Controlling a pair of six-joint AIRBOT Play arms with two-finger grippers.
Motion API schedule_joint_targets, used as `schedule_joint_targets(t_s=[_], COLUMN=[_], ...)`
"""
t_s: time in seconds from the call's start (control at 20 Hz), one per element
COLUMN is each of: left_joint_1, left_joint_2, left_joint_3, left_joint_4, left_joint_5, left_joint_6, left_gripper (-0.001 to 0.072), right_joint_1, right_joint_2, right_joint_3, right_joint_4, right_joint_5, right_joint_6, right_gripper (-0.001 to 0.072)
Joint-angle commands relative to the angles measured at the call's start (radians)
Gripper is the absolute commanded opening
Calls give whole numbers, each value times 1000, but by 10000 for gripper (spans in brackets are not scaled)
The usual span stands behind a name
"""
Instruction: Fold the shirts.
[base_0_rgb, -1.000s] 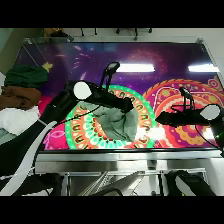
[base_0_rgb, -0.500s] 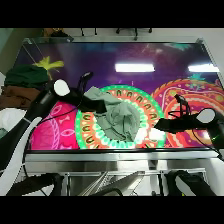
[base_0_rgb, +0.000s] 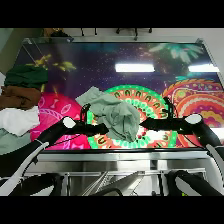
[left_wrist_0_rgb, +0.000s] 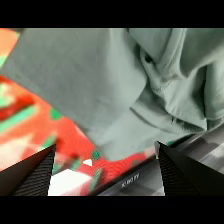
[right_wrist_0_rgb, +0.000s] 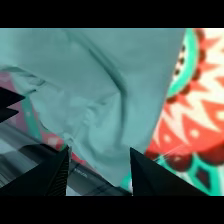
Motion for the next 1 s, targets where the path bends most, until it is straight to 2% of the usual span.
schedule_joint_targets(t_s=[0.0,0.2,0.3,0.55,0.65,0.7,0.8,0.85,0.9,0.95], left_joint_1=[14,126,151,97,87,88,89,88,89,90], left_joint_2=[-50,-56,-56,-116,-153,-159,-153,-139,-119,-95], left_joint_3=[40,116,121,121,121,121,129,138,145,154], left_joint_4=[-64,5,3,5,5,5,4,5,7,8], left_joint_5=[92,5,14,28,8,1,2,-3,-11,-16], left_joint_6=[54,53,54,70,73,74,79,85,92,95], left_gripper=[689,688,688,688,688,686,406,350,349,348], right_joint_1=[71,154,174,175,175,175,175,175,175,175], right_joint_2=[-116,-224,-246,-262,-262,-262,-262,-262,-261,-260], right_joint_3=[-5,-3,-3,-2,-2,-2,-2,-2,-2,-2], right_joint_4=[148,175,223,288,289,289,289,288,288,289], right_joint_5=[-55,-119,-139,-164,-153,-140,-119,-114,-106,-99], right_joint_6=[-128,-148,-201,-225,-224,-224,-224,-224,-224,-224], right_gripper=[437,437,435,417,224,225,219,86,22,23])
